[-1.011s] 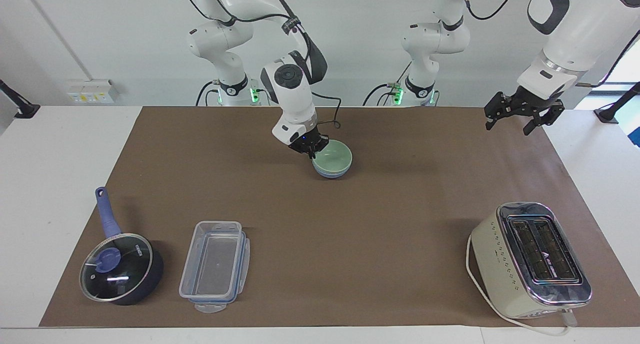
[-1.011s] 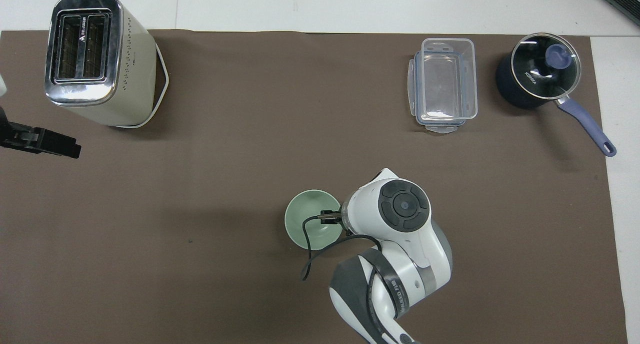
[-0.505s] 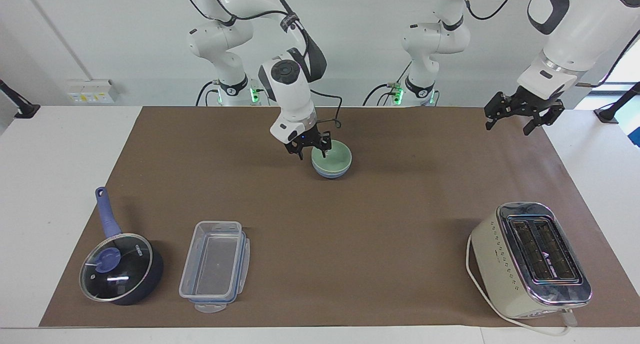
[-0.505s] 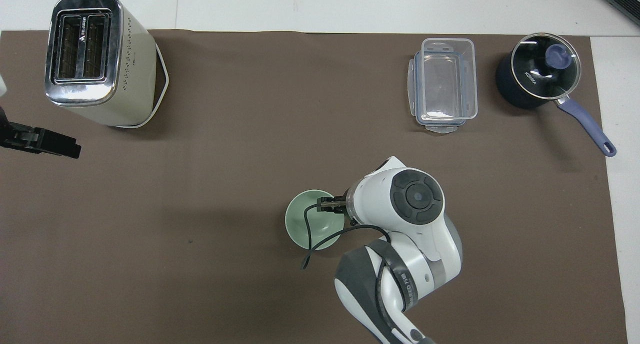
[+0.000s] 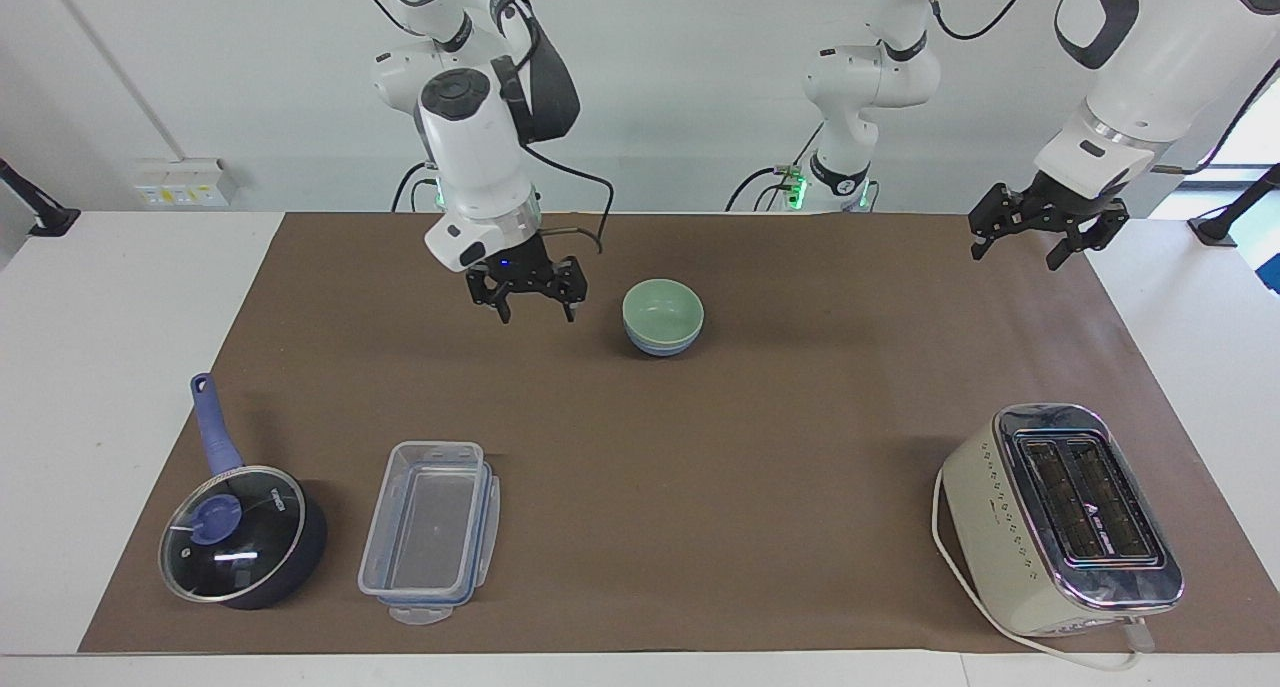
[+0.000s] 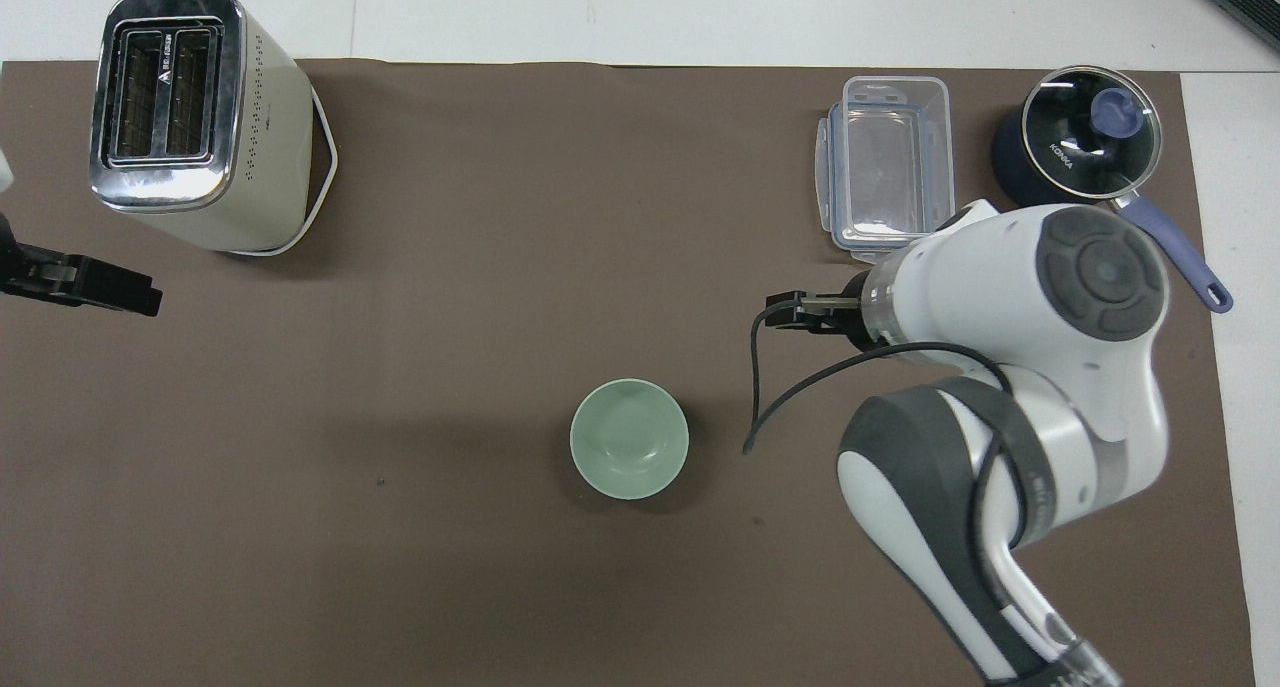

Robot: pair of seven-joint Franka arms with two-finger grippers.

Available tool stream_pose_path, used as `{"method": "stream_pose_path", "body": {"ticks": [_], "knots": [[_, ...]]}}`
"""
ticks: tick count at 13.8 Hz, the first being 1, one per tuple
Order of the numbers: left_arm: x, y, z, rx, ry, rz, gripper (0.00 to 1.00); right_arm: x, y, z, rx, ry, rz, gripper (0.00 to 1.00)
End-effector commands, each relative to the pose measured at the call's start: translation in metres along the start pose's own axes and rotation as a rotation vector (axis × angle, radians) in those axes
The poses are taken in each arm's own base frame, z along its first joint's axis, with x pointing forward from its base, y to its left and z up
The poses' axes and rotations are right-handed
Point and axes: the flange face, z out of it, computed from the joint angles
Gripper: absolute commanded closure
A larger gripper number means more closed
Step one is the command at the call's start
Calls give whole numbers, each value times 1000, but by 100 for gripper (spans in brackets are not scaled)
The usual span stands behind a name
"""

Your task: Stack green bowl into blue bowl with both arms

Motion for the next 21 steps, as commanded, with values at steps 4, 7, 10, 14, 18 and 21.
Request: {"method": "stream_pose_path", "body": {"ticks": [4, 7, 10, 14, 18, 21], "knots": [[-4, -2, -6, 15, -3, 4, 0, 18, 75, -76, -18, -1, 14, 0], [-4, -2, -6, 15, -3, 4, 0, 22, 104, -94, -26, -4, 33, 0], [-4, -2, -6, 15, -3, 4, 0, 22, 130, -131, -59, -2, 34, 0], [-4, -2, -6, 15, -3, 4, 0, 18, 153, -167, -95, -37, 48, 0], [-4, -2, -6, 15, -3, 4, 0, 6, 151, -180, -150, -53, 34, 0], [-4, -2, -6, 15, -3, 4, 0, 4, 144, -177, -147, -57, 26, 0]]}}
